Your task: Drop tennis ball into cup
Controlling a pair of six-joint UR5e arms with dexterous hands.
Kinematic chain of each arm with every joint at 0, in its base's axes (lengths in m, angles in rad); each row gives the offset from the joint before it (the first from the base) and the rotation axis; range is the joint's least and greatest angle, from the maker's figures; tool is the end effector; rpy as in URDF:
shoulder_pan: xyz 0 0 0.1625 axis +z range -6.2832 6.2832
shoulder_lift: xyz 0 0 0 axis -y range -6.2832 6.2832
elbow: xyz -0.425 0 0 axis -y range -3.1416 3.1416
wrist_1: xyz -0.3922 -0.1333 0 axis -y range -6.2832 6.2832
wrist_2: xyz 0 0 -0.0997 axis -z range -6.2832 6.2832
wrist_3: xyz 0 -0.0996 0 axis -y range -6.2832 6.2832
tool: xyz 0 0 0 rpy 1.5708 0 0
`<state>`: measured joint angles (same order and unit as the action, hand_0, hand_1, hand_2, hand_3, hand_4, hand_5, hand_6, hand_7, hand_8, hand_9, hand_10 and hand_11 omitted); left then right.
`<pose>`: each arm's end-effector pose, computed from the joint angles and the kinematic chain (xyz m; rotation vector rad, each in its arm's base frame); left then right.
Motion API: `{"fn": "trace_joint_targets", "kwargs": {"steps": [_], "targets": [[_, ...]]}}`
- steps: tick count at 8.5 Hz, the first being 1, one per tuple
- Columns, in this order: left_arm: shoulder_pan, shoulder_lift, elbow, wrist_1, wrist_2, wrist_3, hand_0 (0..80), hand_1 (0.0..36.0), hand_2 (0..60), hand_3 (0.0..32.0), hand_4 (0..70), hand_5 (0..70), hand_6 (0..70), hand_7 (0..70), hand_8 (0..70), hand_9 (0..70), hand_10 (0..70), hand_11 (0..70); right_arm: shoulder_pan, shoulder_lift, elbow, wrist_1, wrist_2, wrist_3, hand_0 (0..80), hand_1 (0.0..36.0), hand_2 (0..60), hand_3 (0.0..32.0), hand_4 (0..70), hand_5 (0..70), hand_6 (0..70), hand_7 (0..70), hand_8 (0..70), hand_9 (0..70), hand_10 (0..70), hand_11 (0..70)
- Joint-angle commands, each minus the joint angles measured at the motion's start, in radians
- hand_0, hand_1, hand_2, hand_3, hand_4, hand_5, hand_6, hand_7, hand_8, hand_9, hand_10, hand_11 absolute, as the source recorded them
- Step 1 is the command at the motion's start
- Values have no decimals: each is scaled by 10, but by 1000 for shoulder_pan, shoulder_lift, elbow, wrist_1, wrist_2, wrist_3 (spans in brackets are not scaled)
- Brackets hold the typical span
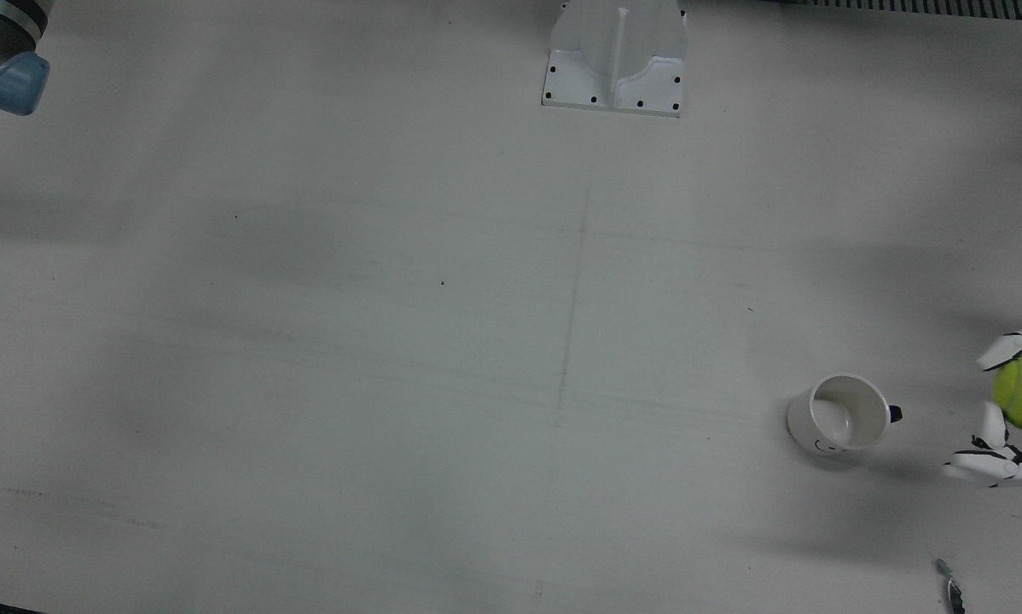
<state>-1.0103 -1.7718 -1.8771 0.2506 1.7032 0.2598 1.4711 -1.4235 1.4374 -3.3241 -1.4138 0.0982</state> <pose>0.1898 -0.5284 0.4598 -0.4221 2.0667 -1.4345 0.0949 -0.5469 0.6922 0.0119 1.9668 -2.3200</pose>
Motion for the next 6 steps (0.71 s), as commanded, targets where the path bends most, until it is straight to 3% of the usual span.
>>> {"fn": "trace_joint_targets", "kwargs": {"steps": [1,2,3,4,5,6], "targets": [[45,0,10,-11,-4,44,615,310,364,0,307,152,467,700,399,605,157,249,0,0,0,0,-1,0,0,0,0,0,0,0,0,0,0,0,0,0],[56,0,10,-11,-23,45,590,296,414,0,297,169,523,700,395,578,147,234,0,0,0,0,-1,0,0,0,0,0,0,0,0,0,0,0,0,0],[74,3,10,-13,-51,47,535,253,390,0,254,143,513,672,298,419,92,151,0,0,0,0,-1,0,0,0,0,0,0,0,0,0,0,0,0,0],[84,5,10,-20,-51,47,480,244,367,0,138,27,26,334,18,92,24,52,0,0,0,0,-1,0,0,0,0,0,0,0,0,0,0,0,0,0],[84,5,10,-27,-51,47,463,236,406,0,49,26,24,192,0,24,1,17,0,0,1,0,-1,0,0,0,0,0,0,0,0,0,0,0,0,0],[84,6,12,-28,-51,47,455,235,416,0,1,15,7,155,0,17,0,1,0,0,2,0,-1,0,0,0,0,0,0,0,0,0,0,0,0,0]]}}
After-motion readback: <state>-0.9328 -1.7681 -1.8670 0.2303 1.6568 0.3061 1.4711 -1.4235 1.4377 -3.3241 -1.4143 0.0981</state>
